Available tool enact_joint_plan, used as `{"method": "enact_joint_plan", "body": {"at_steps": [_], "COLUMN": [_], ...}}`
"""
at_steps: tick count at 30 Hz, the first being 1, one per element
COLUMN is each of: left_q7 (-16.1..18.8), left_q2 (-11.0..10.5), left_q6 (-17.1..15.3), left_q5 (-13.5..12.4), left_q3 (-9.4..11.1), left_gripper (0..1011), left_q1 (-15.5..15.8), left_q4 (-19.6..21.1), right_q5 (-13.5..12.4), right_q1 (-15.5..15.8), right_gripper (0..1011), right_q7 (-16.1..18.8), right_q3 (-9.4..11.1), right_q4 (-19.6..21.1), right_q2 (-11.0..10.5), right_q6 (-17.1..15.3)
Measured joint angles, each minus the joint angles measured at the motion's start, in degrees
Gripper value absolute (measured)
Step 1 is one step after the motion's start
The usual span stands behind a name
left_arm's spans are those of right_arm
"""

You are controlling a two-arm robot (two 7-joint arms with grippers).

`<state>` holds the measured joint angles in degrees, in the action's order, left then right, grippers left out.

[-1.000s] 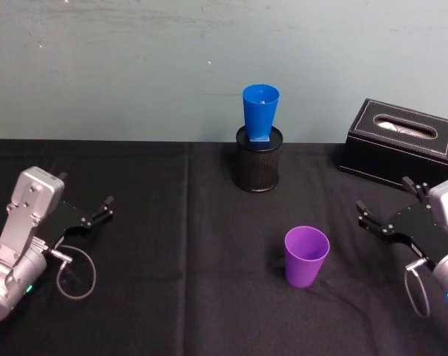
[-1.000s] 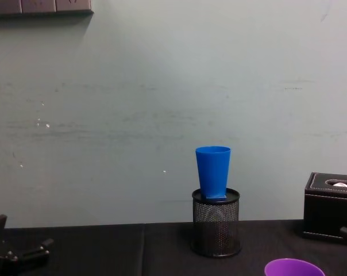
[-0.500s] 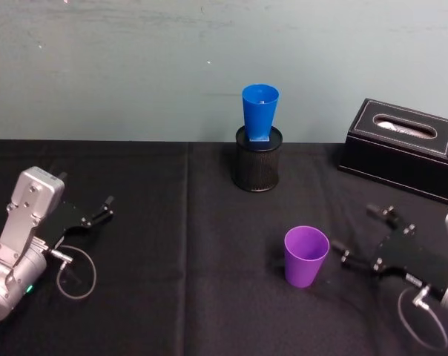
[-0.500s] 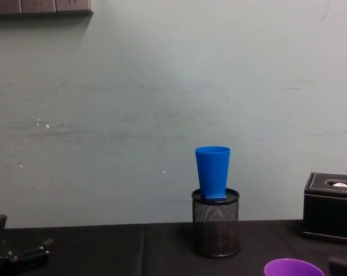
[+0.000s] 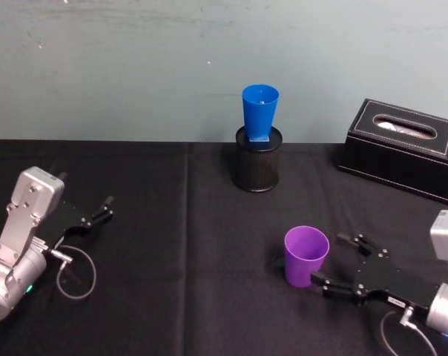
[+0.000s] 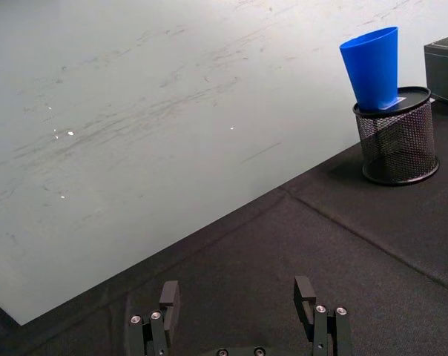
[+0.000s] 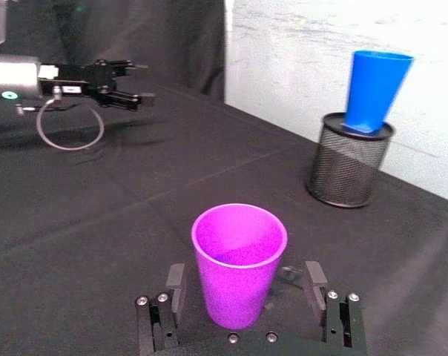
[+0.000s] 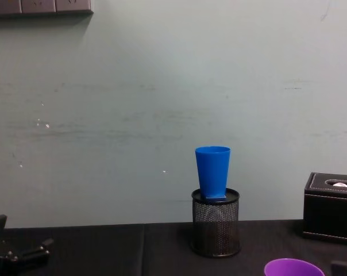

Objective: Pick up one cup with a gripper and tap it against the other cup.

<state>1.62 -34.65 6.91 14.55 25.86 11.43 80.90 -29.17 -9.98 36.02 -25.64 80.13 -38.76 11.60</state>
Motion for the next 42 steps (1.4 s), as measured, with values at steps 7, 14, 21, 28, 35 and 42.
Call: {"method": "enact_joint_plan", "body": {"at_steps": [7, 14, 21, 28, 35, 42], "left_q7": [0.0, 0.0, 0.0, 0.0, 0.0, 0.0], "left_q2": [0.0, 0.0, 0.0, 0.0, 0.0, 0.0], "left_q6": [0.0, 0.0, 0.0, 0.0, 0.0, 0.0], "left_q5": [0.0, 0.0, 0.0, 0.0, 0.0, 0.0], "left_q3": [0.0, 0.0, 0.0, 0.0, 0.0, 0.0], "left_gripper": [1011, 1011, 1011, 1011, 1011, 1011], "left_q1": [0.0, 0.0, 0.0, 0.0, 0.0, 0.0], "left_q4": [0.0, 0.0, 0.0, 0.0, 0.0, 0.0], "right_q5": [1.0, 2.0, 2.6, 2.8, 3.0, 3.0], "right_q1": [-1.5, -2.4, -2.9, -3.3, -3.6, -4.0], "right_gripper": [1003, 1003, 1003, 1003, 1003, 1003], "right_q7": [1.3, 1.3, 0.7, 0.9, 1.9, 3.1], "right_q3": [-0.6, -0.4, 0.3, 1.3, 2.0, 2.3], "right_q4": [-2.0, -4.0, -6.3, -8.4, -9.4, -10.5], "right_q2": [2.5, 4.7, 7.3, 9.4, 10.6, 11.4], "right_q6": [-0.3, -0.2, 0.4, 1.9, 2.8, 3.2]}}
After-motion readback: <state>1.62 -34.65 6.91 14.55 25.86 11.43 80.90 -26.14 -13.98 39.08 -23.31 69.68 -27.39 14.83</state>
